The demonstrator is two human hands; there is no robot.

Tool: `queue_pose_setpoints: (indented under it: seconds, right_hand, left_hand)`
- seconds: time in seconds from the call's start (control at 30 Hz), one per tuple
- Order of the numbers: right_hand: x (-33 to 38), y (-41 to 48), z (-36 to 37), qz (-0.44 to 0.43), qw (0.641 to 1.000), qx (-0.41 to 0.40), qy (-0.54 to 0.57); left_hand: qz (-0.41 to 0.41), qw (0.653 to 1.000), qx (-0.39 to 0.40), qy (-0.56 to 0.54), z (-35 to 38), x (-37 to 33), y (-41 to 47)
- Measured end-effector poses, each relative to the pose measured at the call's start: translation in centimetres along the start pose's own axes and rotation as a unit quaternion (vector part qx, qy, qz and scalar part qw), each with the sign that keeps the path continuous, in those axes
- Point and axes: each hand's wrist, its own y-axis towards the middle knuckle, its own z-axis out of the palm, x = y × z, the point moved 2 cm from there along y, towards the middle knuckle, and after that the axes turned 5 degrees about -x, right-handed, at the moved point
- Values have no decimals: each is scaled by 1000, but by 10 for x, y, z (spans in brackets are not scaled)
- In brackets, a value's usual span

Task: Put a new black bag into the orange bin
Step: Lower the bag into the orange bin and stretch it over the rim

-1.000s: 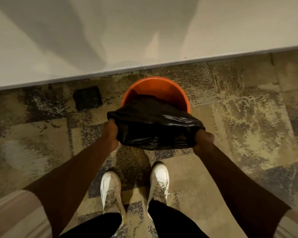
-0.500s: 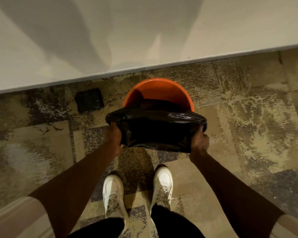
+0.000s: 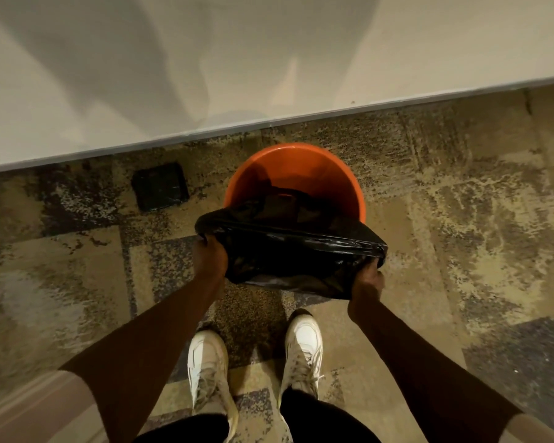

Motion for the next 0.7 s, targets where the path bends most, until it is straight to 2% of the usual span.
queue_pose_setpoints:
  seconds: [0.13, 0.23, 0.33, 0.37, 0.5, 0.7]
  right_hand:
    - [15, 3, 9, -22, 998, -29, 50]
    - [26, 6, 13, -53, 995, -21, 77]
    - [46, 13, 18, -105, 994, 18, 26]
    - [54, 17, 19, -118, 993, 9, 6]
    - [84, 26, 23, -89, 996, -13, 20]
    - [136, 38, 37, -130, 988, 51, -64]
  left_hand:
    - [45, 999, -7, 17, 6, -9, 13]
    - [76, 997, -11, 31, 8, -21, 22]
    - [108, 993, -11, 45, 9, -37, 33]
    - [124, 991, -6, 55, 9, -43, 37]
    - [200, 970, 5, 135, 10, -68, 47]
    - [259, 936, 11, 236, 22, -106, 52]
